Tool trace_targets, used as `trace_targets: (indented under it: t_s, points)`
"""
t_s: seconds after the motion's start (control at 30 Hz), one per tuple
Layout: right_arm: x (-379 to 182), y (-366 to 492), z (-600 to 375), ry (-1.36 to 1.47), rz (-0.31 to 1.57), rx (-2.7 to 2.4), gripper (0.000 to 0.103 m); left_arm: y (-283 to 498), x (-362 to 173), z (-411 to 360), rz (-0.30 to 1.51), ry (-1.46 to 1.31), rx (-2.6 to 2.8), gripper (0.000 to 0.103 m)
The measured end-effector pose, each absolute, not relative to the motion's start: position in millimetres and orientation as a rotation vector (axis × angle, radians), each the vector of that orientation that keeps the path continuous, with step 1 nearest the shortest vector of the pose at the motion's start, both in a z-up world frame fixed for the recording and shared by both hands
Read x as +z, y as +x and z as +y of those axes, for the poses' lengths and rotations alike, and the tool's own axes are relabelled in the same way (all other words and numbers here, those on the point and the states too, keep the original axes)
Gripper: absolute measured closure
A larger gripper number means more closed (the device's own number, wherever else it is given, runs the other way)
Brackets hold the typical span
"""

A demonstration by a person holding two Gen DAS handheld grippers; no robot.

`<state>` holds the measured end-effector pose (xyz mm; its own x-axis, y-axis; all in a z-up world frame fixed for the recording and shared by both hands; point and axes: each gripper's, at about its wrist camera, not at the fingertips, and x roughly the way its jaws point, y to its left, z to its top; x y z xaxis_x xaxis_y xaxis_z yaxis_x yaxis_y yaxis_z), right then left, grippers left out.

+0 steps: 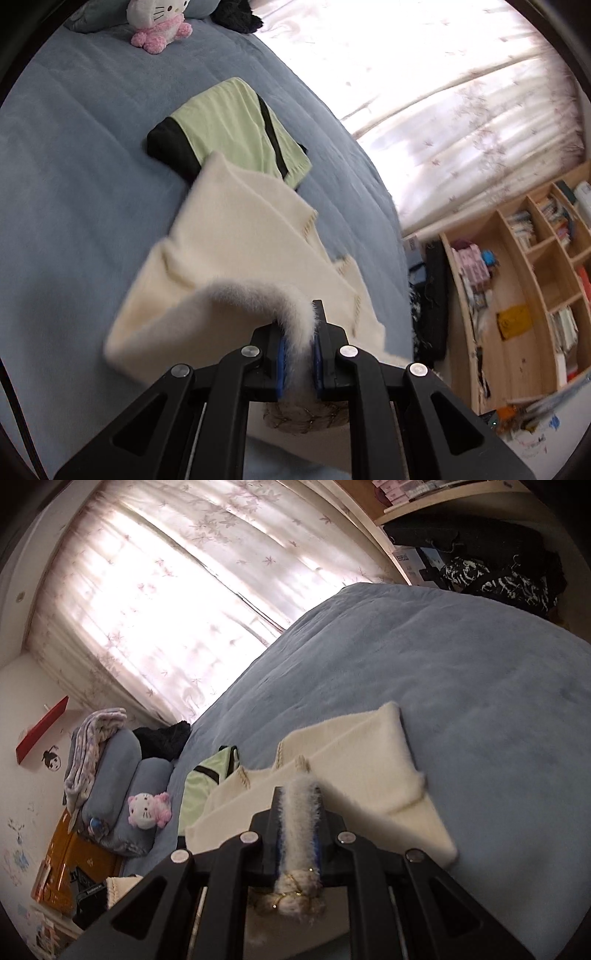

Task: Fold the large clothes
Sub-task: 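Lift the hem and fold it up over the cardigan toward the collar with both grippers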

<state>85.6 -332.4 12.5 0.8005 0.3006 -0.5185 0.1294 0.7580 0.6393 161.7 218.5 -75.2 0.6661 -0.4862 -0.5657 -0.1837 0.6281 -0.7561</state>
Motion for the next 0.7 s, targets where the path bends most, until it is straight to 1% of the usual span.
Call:
trace_targets:
  t_s: [0.13,0.2,0.23,0.27,0.3,0.33,0.37,0.4,0.43,0.47,0.53,0.7]
  points:
    - [-4.1,151.4,-343.0,0.744,0.670,0.060,0.092,219.6,-92.9,229.1,0.885,-0.873,-0.119,0.094]
    - [-17.5,182.5,-350.0,0.753,0.691,0.027,0.086,245.7,-104.9,236.4,0.904,-0.870,-0.079,0.093]
    - [-24.4,191.3,-352.9,0.762,0.702,0.014,0.079,259.8,-111.7,240.0,0.913,-0.872,-0.068,0.092]
    - [-32.8,201.7,-356.7,0.773,0.719,-0.013,0.069,271.4,-118.6,243.1,0.930,-0.881,-0.058,0.087]
    - [-41.2,212.2,-360.0,0.788,0.736,-0.025,0.064,280.8,-124.9,245.3,0.943,-0.893,-0.064,0.084]
    - [-47.1,216.2,-362.4,0.796,0.739,-0.019,0.058,287.3,-129.1,246.3,0.946,-0.902,-0.079,0.076]
    - [-49.9,219.9,-363.1,0.794,0.741,-0.023,0.056,290.9,-131.4,246.6,0.945,-0.897,-0.077,0.069]
    - [-52.9,223.2,-363.1,0.777,0.745,-0.032,0.055,296.1,-130.7,246.3,0.935,-0.864,-0.048,0.064]
    - [-54.3,225.5,-362.1,0.758,0.748,-0.031,0.054,298.0,-129.0,246.2,0.917,-0.835,-0.028,0.050]
    - [-56.0,226.7,-361.4,0.737,0.752,-0.035,0.053,299.0,-126.2,245.8,0.895,-0.806,-0.016,0.041]
    - [-59.8,228.9,-362.3,0.706,0.765,-0.042,0.053,302.3,-122.7,245.4,0.878,-0.754,-0.011,0.037]
    - [-74.5,234.8,-365.8,0.653,0.814,-0.057,0.053,311.3,-122.5,236.6,0.894,-0.585,-0.028,0.037]
